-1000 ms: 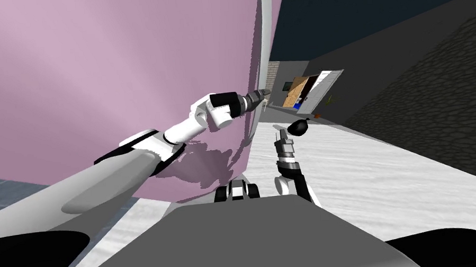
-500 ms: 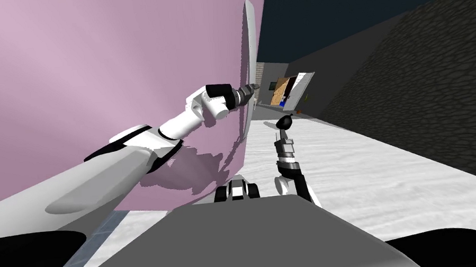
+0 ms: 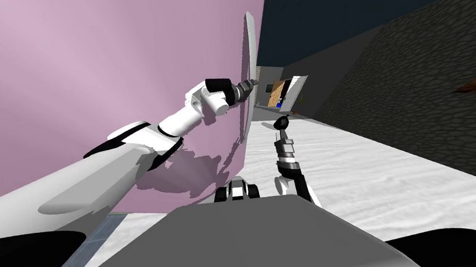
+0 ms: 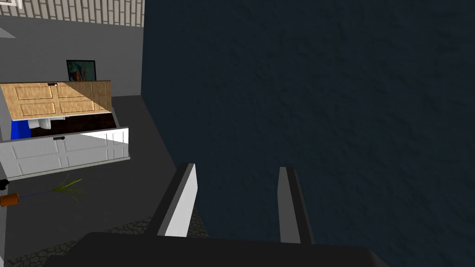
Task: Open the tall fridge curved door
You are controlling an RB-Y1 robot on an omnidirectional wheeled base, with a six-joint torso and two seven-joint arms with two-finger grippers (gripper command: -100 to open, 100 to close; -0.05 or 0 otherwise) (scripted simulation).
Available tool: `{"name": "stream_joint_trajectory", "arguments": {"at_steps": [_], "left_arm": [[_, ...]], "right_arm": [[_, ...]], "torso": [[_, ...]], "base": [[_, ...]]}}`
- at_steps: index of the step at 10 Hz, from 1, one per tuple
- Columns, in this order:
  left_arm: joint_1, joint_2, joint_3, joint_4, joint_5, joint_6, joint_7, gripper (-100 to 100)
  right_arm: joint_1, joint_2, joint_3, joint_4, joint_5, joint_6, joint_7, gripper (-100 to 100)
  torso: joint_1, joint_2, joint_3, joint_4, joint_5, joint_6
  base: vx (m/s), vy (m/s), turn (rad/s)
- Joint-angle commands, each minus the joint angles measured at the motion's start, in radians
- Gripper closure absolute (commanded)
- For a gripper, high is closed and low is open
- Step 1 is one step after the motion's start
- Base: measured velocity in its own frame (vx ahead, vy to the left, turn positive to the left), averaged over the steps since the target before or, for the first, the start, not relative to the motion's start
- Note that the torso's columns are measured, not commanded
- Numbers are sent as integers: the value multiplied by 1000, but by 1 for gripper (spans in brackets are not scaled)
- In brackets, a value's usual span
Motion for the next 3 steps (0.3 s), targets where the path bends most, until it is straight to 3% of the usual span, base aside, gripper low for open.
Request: {"name": "stream_joint_trajectory", "arguments": {"at_steps": [1, 3], "left_arm": [[0, 0, 0, 0, 0, 0, 0, 0], [0, 0, 0, 0, 0, 0, 0, 0]], "right_arm": [[0, 0, 0, 0, 0, 0, 0, 0], [0, 0, 0, 0, 0, 0, 0, 0]], "torso": [[1, 1, 1, 0, 0, 0], [1, 2, 2, 1, 1, 0]], "base": [[0, 0, 0], [0, 0, 0]]}}
